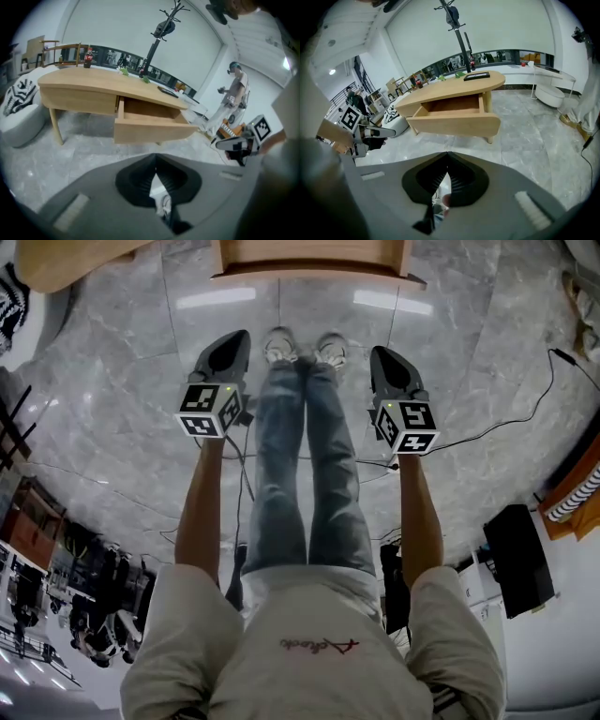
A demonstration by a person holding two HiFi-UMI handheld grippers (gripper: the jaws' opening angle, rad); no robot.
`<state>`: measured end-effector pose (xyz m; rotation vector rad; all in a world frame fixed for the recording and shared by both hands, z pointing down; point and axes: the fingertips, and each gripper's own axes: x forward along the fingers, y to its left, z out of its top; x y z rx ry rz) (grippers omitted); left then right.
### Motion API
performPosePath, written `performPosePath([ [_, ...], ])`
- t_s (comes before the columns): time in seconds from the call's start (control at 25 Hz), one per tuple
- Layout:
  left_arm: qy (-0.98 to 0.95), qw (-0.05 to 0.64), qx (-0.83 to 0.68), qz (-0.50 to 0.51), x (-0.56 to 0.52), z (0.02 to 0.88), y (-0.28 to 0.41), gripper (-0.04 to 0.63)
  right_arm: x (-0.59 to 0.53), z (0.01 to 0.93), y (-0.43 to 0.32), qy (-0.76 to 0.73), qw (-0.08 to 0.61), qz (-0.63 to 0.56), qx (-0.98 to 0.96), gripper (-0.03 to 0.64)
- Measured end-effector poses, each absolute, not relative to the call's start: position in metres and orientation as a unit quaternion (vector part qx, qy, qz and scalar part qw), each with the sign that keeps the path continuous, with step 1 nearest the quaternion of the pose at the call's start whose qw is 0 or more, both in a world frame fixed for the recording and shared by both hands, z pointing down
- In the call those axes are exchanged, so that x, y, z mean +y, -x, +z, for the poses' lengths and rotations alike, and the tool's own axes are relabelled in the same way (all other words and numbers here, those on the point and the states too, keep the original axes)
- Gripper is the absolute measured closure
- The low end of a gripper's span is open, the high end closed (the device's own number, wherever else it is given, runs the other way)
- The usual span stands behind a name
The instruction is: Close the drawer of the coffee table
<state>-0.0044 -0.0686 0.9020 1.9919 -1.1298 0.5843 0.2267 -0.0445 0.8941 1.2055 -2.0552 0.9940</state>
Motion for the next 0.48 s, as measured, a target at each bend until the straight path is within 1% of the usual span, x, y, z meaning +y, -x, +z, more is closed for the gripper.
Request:
performPosePath([
  [0.48, -0.788, 0.369, -0.435, 0.229, -0.095, 0.938, -0.013, 0.597, -0.086, 0.928, -0.222, -0.448, 0.270, 0.358, -0.773, 0.612],
])
